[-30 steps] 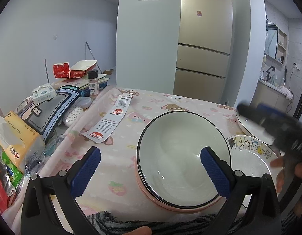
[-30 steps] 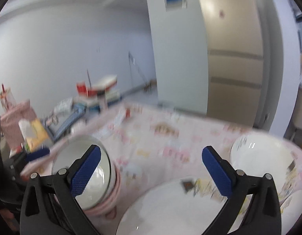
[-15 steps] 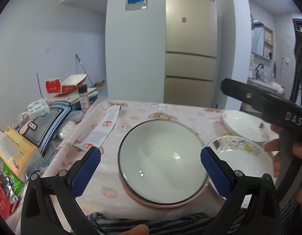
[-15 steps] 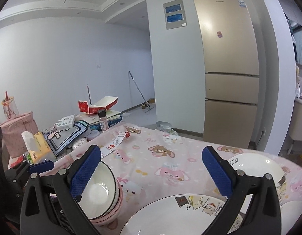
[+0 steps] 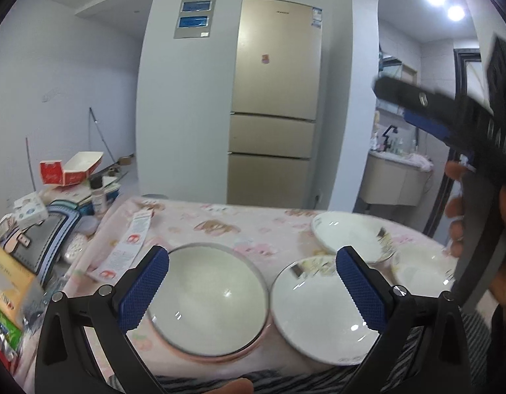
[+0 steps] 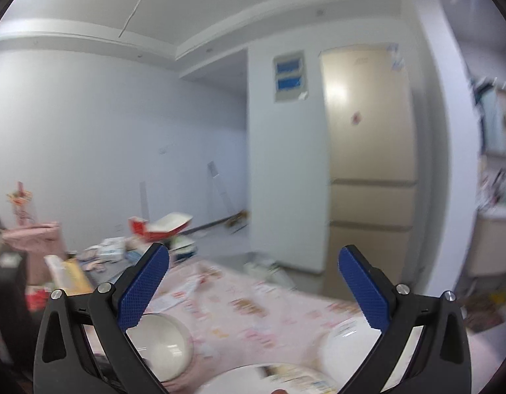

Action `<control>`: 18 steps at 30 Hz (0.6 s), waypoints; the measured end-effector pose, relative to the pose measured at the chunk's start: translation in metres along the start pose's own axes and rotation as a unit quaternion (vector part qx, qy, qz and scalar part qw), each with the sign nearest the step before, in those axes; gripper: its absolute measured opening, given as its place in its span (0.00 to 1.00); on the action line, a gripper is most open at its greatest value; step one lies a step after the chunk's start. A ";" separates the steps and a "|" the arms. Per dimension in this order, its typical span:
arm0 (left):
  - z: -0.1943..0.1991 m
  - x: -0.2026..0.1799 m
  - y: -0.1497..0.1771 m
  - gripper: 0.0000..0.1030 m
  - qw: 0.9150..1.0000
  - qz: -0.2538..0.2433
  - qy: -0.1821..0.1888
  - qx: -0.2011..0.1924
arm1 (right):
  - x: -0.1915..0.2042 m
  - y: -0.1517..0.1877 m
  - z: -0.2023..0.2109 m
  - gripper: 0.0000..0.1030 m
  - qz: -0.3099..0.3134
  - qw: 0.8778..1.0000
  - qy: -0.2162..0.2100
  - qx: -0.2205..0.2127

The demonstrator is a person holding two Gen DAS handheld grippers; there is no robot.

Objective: Organize plates and bowls
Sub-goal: 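Move both grippers to the rim of the white 'Life' plate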

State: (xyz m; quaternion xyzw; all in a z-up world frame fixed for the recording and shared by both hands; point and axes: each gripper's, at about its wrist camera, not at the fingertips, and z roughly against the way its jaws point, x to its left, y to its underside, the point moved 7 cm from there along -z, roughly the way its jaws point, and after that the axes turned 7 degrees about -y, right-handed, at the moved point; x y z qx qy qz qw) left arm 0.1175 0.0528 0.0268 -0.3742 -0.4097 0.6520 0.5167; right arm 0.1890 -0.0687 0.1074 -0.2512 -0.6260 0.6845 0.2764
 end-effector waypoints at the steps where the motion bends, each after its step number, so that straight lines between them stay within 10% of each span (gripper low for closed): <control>1: -0.001 -0.003 -0.005 1.00 1.000 0.002 0.005 0.001 | -0.005 -0.001 0.006 1.00 0.003 1.000 0.007 -0.005; 10: -0.013 -0.051 -0.067 1.00 1.000 0.005 -0.007 -0.001 | -0.055 -0.021 0.027 1.00 -0.073 0.997 0.022 -0.004; 18: -0.021 -0.104 -0.140 1.00 0.999 -0.014 0.008 -0.051 | -0.115 -0.064 0.041 1.00 -0.055 0.991 0.122 0.002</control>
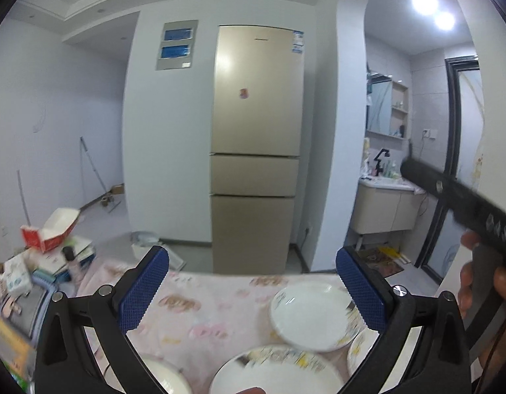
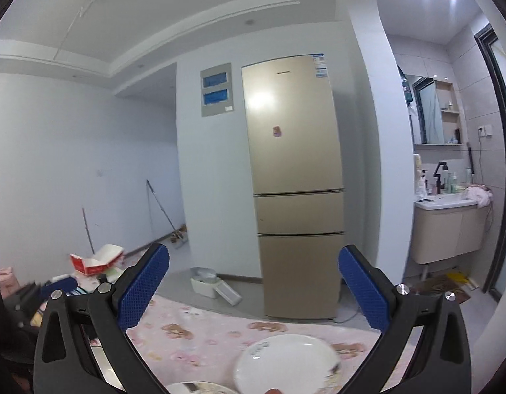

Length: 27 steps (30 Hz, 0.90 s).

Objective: Organize plates and bowls
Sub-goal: 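Move both grippers to the rim of the white 'Life' plate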

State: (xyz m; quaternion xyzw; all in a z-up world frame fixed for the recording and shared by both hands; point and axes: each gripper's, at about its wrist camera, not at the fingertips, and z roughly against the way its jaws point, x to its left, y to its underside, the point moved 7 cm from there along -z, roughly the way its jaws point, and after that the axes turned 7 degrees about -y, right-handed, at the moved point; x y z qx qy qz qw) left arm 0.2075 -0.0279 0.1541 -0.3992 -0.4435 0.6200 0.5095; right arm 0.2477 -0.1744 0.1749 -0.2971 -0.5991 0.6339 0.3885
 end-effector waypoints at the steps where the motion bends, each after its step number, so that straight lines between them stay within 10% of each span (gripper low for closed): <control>1: -0.008 -0.007 -0.007 1.00 1.000 0.003 0.011 0.005 | -0.004 -0.002 0.000 1.00 0.007 1.000 -0.011 0.005; 14: -0.137 -0.070 0.019 1.00 0.986 0.020 0.095 0.135 | -0.071 0.044 -0.019 1.00 0.001 0.997 0.049 0.060; 27: -0.213 -0.066 0.111 1.00 0.979 -0.022 0.021 0.204 | -0.133 0.135 -0.072 1.00 -0.033 0.981 0.103 0.164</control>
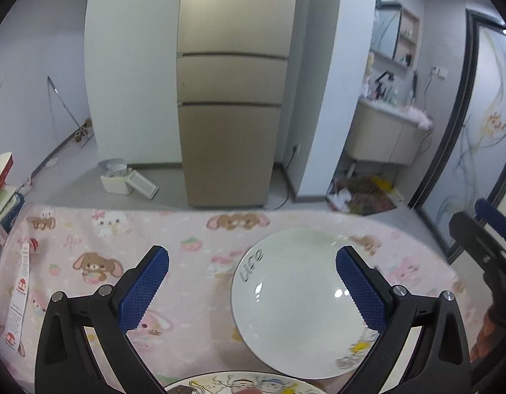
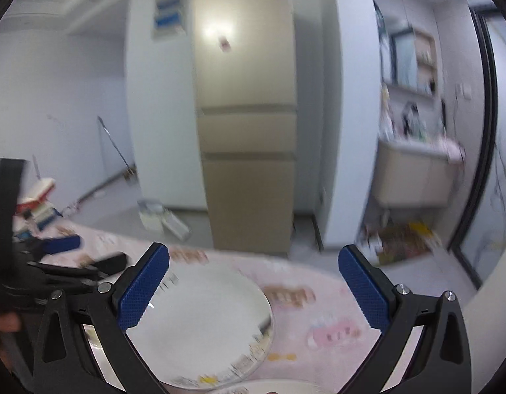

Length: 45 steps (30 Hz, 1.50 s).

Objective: Organize plates and bowls
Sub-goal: 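Move both grippers to the rim of the white 'Life' plate, then close both grippers on the 'Life' plate rim and lift it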

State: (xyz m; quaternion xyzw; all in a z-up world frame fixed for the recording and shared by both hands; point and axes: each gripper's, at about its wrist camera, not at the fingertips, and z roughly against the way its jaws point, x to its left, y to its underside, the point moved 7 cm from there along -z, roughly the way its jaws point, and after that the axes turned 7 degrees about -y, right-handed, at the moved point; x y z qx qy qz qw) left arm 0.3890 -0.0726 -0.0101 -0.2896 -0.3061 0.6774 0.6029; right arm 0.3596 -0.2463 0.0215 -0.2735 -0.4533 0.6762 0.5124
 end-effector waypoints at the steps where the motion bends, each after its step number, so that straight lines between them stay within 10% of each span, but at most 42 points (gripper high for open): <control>1: -0.008 0.001 0.005 1.00 1.000 -0.001 0.000 0.010 | -0.008 0.006 -0.007 1.00 -0.016 1.000 -0.001 0.011; 11: -0.069 0.010 0.047 1.00 0.990 0.026 0.070 0.123 | -0.048 0.075 -0.059 1.00 -0.131 0.979 -0.024 0.152; 27: -0.085 -0.002 0.064 1.00 0.977 0.045 0.118 0.172 | -0.054 0.110 -0.084 0.72 -0.162 0.964 -0.036 0.209; 37: -0.096 0.001 0.073 0.60 0.966 0.089 0.147 0.193 | -0.050 0.116 -0.088 0.71 -0.159 0.962 -0.042 0.219; 45: -0.097 -0.001 0.078 0.38 0.969 0.077 0.137 0.190 | -0.032 0.115 -0.091 0.17 -0.132 0.962 -0.072 0.227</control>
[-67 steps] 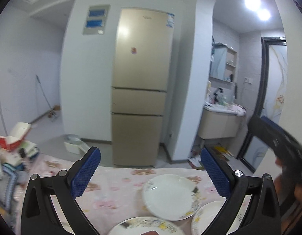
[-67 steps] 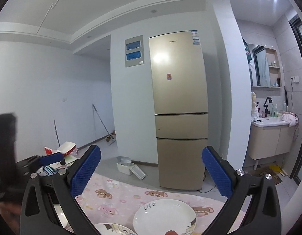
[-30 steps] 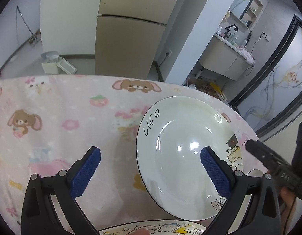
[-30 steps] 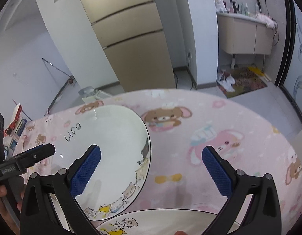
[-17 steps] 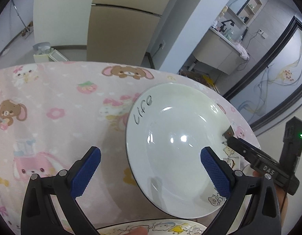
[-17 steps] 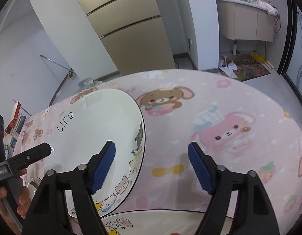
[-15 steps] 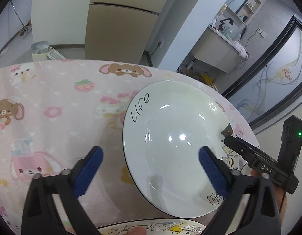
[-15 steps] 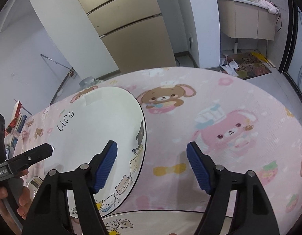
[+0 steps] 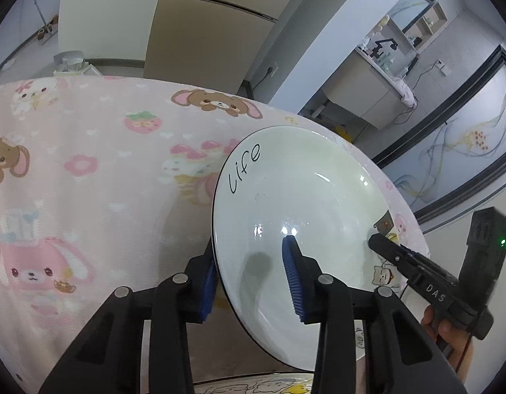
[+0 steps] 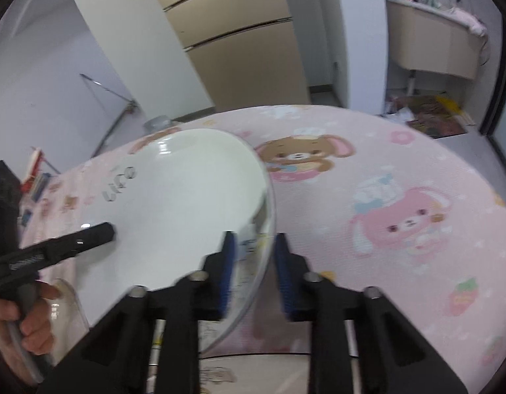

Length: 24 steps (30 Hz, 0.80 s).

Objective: Organize plates and bowls
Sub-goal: 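Close both grippers on the 'Life' plate rim and lift it, then carry the 'Life' plate with both grippers over the other white plate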

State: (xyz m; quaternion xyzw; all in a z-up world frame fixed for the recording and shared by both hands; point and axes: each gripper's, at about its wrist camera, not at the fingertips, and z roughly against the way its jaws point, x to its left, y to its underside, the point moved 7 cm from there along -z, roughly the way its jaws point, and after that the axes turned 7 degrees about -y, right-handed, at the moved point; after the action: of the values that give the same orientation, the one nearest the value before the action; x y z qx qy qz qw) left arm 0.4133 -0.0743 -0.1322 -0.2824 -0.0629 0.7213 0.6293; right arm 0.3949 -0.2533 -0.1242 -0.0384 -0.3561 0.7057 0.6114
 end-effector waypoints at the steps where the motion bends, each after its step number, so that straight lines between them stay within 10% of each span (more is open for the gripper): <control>1: -0.001 0.000 0.000 0.37 1.000 0.000 0.000 -0.001 | 0.001 0.000 0.000 0.18 0.006 1.000 0.006 0.000; 24: 0.002 0.017 0.001 0.16 0.999 0.038 0.007 -0.004 | -0.015 -0.012 0.018 0.06 -0.040 0.998 -0.022 -0.051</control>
State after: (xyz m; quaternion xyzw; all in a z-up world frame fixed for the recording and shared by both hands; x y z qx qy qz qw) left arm 0.4112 -0.0582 -0.1367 -0.2923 -0.0507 0.7425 0.6006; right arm 0.3998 -0.2747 -0.1094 -0.0399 -0.4065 0.6620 0.6285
